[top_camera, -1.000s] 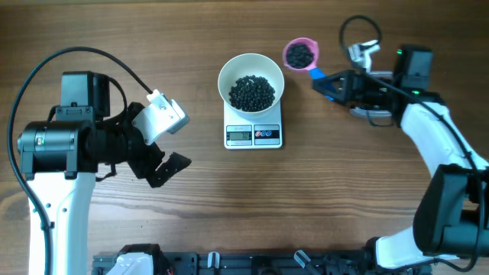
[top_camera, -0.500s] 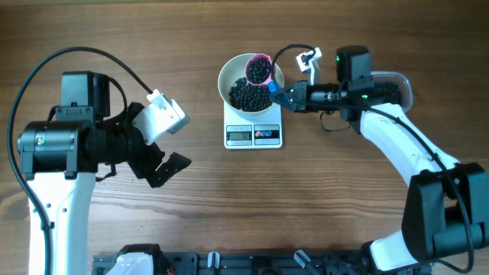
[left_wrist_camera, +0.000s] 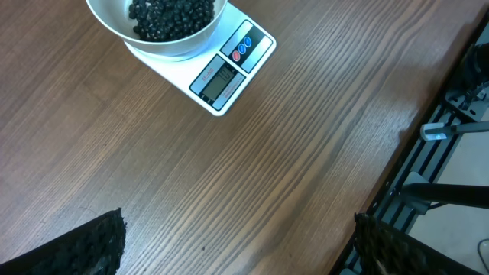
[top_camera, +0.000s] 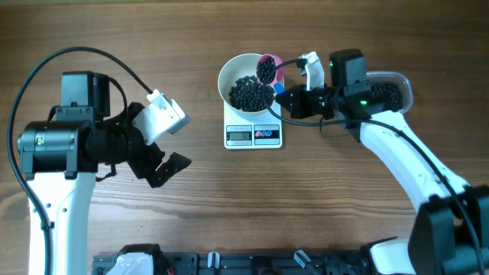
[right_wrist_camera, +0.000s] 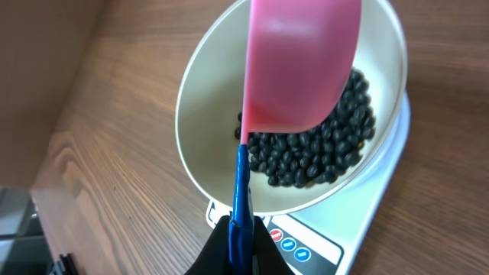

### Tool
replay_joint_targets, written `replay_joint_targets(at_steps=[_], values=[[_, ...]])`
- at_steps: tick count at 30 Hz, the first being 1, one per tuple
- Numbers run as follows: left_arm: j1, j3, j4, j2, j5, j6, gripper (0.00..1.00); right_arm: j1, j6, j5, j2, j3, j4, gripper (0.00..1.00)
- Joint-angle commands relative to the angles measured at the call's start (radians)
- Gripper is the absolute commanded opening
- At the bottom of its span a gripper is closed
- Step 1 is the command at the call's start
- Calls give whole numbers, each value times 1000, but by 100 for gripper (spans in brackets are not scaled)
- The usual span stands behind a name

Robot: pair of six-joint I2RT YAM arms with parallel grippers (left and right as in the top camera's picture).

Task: Scoop item into bowl and weigh 150g on scale
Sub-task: 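Tilt the scoop to pour the beans into the white bowl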

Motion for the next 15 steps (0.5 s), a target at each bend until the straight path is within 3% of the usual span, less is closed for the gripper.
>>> replay_joint_targets(at_steps=[1, 10, 15], values=[[6, -3, 0, 4, 19, 19, 100, 5, -55, 99, -69, 9, -39, 5], [6, -3, 0, 4, 19, 20, 100, 47, -183, 228, -71, 22, -92, 5], [6, -3, 0, 4, 19, 19, 100, 118, -265, 413, -71, 22, -92, 5]])
